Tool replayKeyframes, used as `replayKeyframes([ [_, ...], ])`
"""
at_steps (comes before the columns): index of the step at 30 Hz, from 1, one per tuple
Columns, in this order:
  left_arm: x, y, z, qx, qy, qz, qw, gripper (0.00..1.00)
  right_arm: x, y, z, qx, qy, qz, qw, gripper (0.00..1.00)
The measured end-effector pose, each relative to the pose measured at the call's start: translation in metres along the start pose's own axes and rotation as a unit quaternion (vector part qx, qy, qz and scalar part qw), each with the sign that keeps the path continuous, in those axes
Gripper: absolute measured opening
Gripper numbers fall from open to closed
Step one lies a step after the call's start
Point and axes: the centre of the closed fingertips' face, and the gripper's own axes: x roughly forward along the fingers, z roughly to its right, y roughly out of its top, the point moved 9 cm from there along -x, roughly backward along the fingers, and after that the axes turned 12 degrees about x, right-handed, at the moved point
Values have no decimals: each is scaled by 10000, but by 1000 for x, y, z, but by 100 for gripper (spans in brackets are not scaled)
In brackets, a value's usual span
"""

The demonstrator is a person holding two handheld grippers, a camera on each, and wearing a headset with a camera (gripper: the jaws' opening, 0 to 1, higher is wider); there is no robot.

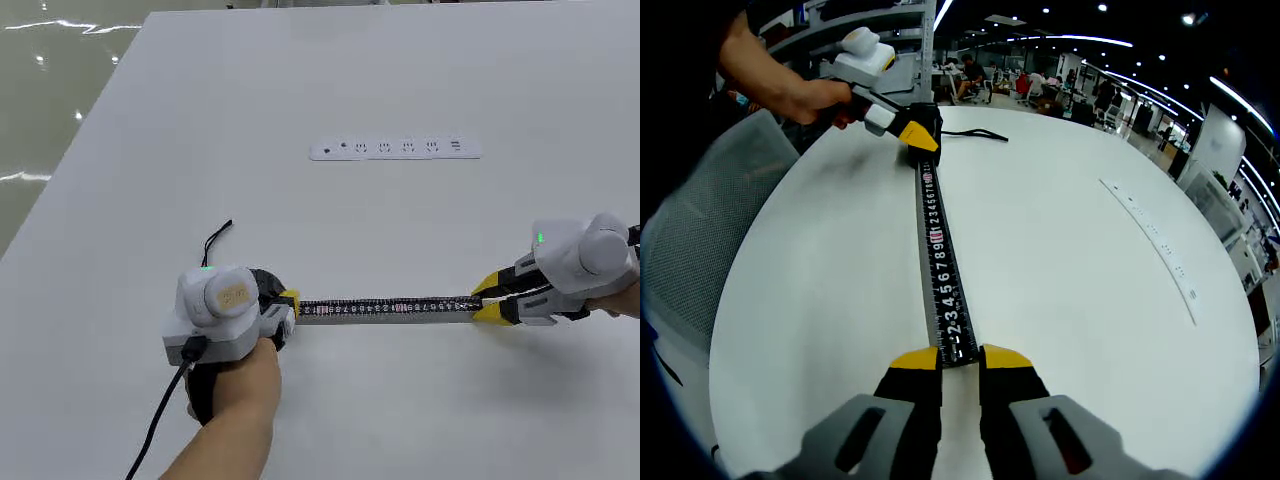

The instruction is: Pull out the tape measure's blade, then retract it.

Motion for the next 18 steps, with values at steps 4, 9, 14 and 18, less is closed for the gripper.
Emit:
replayKeyframes([
  [4,0,0,0,-22,-6,-7,10000,63,1,3,-1,-8,13,25,10000,12],
  [9,-1,-1,0,-44,-21,-18,10000,63,5,8,-4,-13,54,75,10000,12],
  [14,-1,-1,0,-44,-36,-23,10000,63,10,12,-6,-52,80,91,9999,12],
  [18,-1,-1,0,-58,-43,-30,10000,63,13,15,-8,-51,112,129,9998,12],
])
